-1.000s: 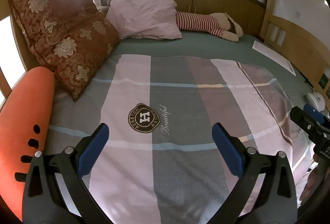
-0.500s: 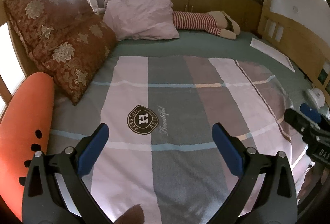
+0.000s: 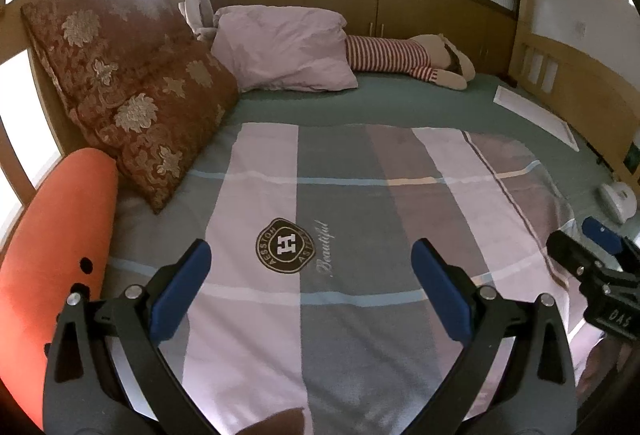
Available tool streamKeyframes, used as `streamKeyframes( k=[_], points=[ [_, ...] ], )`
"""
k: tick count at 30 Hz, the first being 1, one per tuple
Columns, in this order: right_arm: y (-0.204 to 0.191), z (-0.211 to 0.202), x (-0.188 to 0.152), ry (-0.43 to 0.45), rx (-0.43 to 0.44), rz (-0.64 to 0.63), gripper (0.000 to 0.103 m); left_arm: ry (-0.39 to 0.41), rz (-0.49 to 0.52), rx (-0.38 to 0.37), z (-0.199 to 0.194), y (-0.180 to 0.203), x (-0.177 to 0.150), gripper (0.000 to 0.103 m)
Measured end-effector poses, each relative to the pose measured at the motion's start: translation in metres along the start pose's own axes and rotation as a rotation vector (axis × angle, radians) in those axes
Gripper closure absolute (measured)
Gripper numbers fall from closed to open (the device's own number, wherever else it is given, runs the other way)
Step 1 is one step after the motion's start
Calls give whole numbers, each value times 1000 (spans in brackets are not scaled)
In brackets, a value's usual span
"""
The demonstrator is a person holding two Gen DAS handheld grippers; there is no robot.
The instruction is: Collect trash
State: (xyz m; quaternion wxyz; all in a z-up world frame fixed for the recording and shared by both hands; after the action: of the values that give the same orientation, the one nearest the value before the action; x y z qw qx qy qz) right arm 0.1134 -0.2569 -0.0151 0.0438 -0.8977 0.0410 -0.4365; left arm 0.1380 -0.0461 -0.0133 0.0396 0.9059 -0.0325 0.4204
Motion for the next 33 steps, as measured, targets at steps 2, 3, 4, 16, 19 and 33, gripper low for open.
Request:
streamKeyframes(
  k=[2, 3, 4, 16, 19, 33],
  points=[
    [0, 0, 0, 0, -1, 0, 4, -5, -14, -10, 0, -2, 0, 3],
    [0, 0, 0, 1, -2, 0, 4, -5, -17, -11, -1, -2, -1, 3],
    [0, 0, 0, 1, -2, 0, 4, -4, -20, -12, -1, -2, -1, 3],
    [-1, 1, -2, -1, -3, -3, 4, -10, -4, 1, 0, 1, -3, 3],
    [-1, 1, -1, 0, -3, -2, 4, -12, 0, 6, 0, 0, -3, 3],
    [0, 3, -13, -15, 1, -13, 4, -72, -16, -11, 5, -3, -8, 3]
  ],
)
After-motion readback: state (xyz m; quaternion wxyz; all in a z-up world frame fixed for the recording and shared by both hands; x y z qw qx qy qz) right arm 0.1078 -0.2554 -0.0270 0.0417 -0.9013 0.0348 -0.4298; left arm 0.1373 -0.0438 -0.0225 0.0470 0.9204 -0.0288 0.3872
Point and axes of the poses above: each gripper's, at about its wrist camera, not at the fingertips, and z roughly the way its jaws point, y to its right, x to its top, the point moved 4 cm from there along z, roughly the way its jaws point
